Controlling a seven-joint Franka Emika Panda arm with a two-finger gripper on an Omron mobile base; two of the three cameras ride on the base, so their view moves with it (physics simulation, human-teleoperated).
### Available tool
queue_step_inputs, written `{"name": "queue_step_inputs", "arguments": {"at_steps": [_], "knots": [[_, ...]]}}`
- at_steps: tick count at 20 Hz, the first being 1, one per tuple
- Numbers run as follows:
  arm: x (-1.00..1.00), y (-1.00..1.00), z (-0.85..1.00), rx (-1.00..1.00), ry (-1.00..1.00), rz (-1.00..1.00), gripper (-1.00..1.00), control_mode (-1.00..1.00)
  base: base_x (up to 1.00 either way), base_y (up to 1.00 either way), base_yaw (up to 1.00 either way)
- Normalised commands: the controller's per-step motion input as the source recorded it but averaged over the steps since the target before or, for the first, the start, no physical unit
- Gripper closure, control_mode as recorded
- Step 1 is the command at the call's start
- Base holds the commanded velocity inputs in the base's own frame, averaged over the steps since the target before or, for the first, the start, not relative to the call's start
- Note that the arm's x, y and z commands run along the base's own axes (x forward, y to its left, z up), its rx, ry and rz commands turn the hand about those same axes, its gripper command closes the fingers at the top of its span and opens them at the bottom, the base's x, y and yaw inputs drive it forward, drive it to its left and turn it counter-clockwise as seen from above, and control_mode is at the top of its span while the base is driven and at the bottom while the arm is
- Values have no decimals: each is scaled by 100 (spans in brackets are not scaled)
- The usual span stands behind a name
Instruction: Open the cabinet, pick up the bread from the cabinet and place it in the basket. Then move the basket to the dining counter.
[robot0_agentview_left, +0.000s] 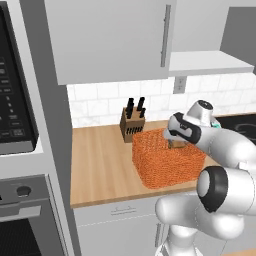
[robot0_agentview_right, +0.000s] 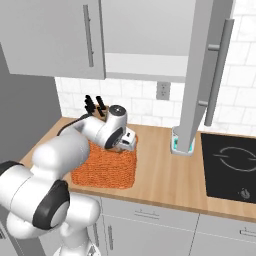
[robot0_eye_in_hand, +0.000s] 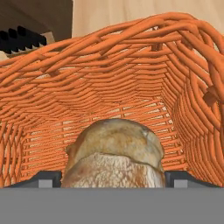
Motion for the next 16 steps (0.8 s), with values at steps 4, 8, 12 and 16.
{"name": "queue_step_inputs", "arguments": {"at_steps": [4,8,12,16], "knots": [[-1,31,-35,-1,0,0,-100,-100,0,0,0],[0,23,-17,0,0,0,-100,-100,0,0,0],[0,8,-5,0,0,0,-100,-100,0,0,0],[-4,12,0,-1,0,0,-100,-100,0,0,0]]}}
